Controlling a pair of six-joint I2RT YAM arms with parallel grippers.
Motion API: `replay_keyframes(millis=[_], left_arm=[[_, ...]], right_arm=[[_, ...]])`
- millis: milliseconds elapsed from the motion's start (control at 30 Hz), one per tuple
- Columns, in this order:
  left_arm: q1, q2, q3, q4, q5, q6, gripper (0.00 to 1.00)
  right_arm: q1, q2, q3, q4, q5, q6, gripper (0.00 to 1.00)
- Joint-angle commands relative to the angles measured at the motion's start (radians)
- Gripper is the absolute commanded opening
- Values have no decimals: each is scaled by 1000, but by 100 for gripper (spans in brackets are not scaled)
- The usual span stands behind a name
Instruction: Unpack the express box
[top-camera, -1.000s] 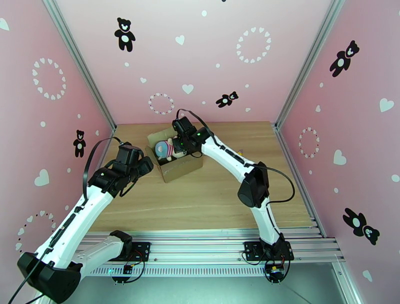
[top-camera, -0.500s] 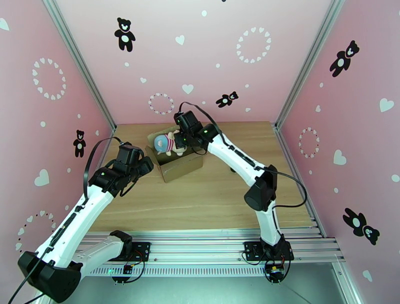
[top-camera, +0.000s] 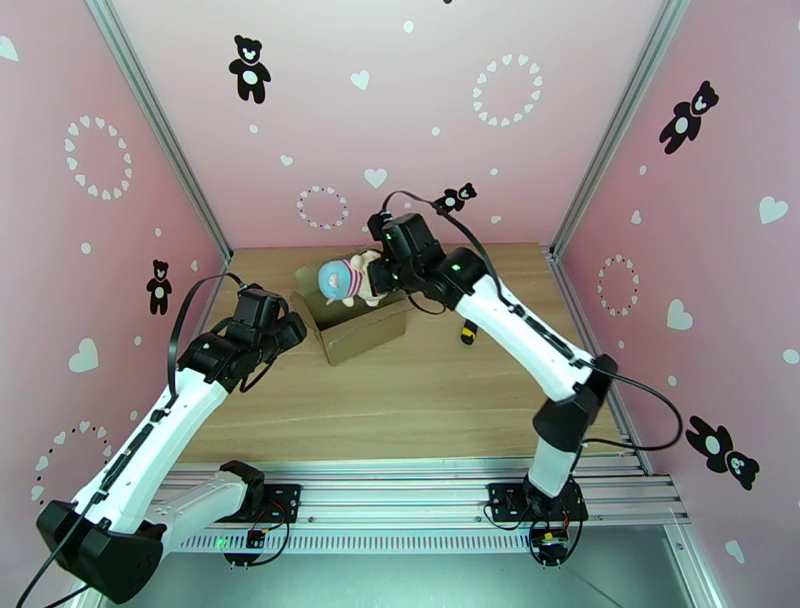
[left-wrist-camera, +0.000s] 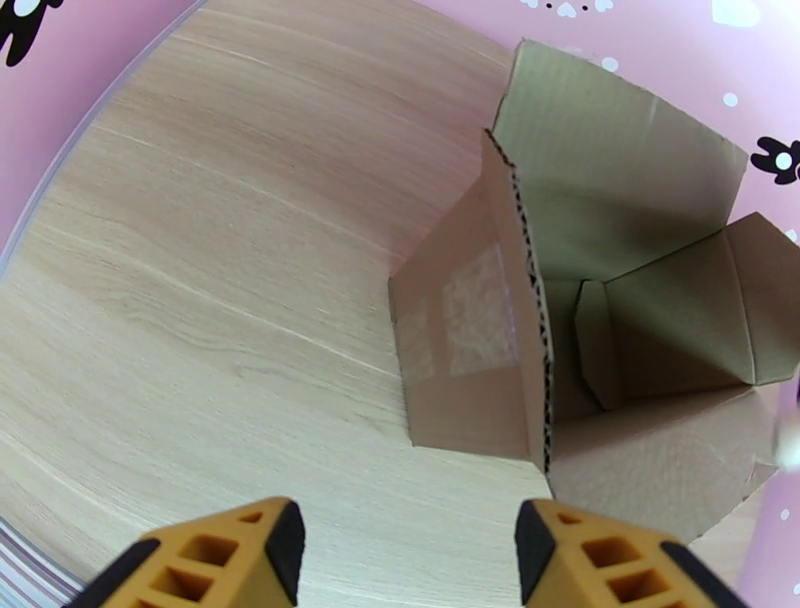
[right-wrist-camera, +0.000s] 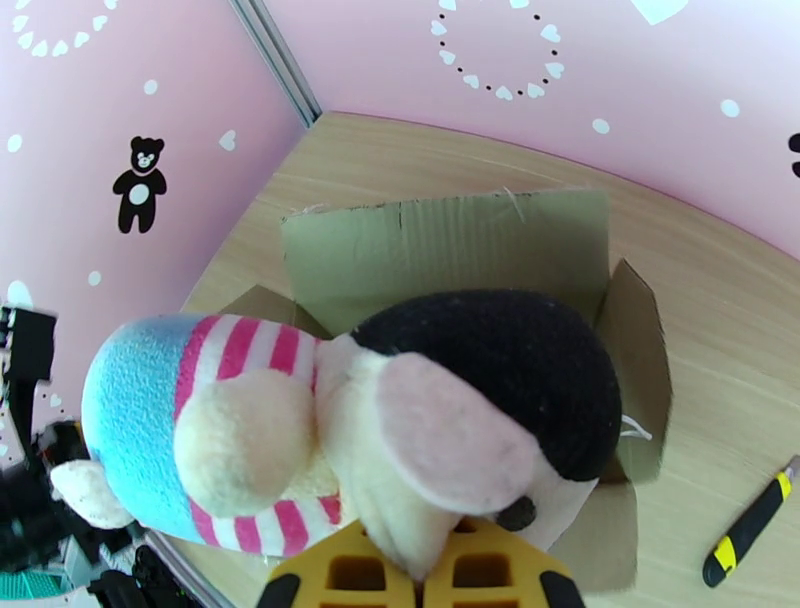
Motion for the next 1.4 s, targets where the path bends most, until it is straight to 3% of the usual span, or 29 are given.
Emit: replay_keyframes(millis=[0,367,667,900,1367], left_arm=[[7,13,45,-22,-34,9,62],[7,23,66,-27,-38,8,63],[8,28,49,-32,-48,-12,63],[7,34,41,-41,-57,-22,63],[7,69,25,-38,-70,-28,63]], right_arm=[[6,-111,-68,7,5,-6,0],[15,-446,-455,-3,119,19,0],[15,-593,-712,-27,148,62,0],[15,-567,-804,-21,158,83,0],[15,-355,-854,48,87,109,0]])
